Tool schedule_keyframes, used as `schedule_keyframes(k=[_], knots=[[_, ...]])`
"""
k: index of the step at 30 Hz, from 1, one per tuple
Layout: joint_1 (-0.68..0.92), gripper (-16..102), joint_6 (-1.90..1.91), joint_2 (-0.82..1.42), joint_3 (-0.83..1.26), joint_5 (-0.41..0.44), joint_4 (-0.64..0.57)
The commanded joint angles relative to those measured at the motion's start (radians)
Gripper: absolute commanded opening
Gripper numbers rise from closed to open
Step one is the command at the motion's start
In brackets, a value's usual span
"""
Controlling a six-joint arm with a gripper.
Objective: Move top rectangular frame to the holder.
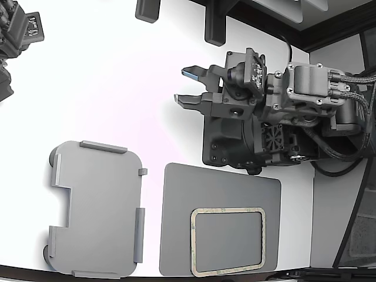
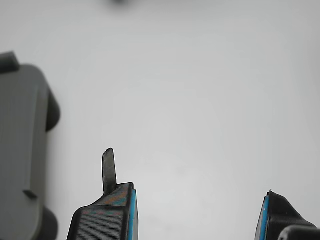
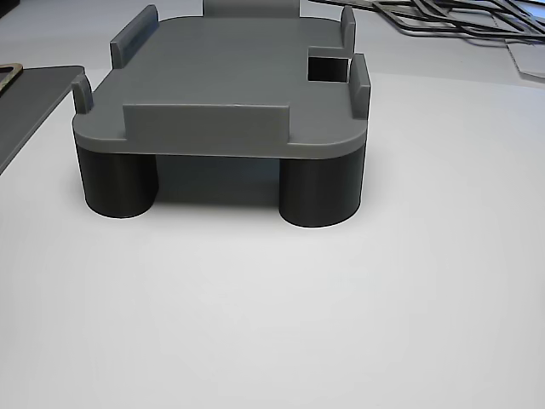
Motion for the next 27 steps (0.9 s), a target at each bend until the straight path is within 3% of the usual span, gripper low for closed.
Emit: schedule_keyframes(k=[1, 10, 17, 22, 27], knots=[[-0.014, 100, -0.071, 0.023, 0.041, -0.041, -0.262], [0.003, 100, -0.069, -0.018, 0.006, -0.038, -0.255], [0.209, 100, 0.028, -0.241, -0.227, 0.051, -0.08], [0.301, 100, 0.133, -0.377, -0.345, -0.012, 0.012], [0.457, 100, 0.284, -0.526, -0.492, 0.018, 0.173]])
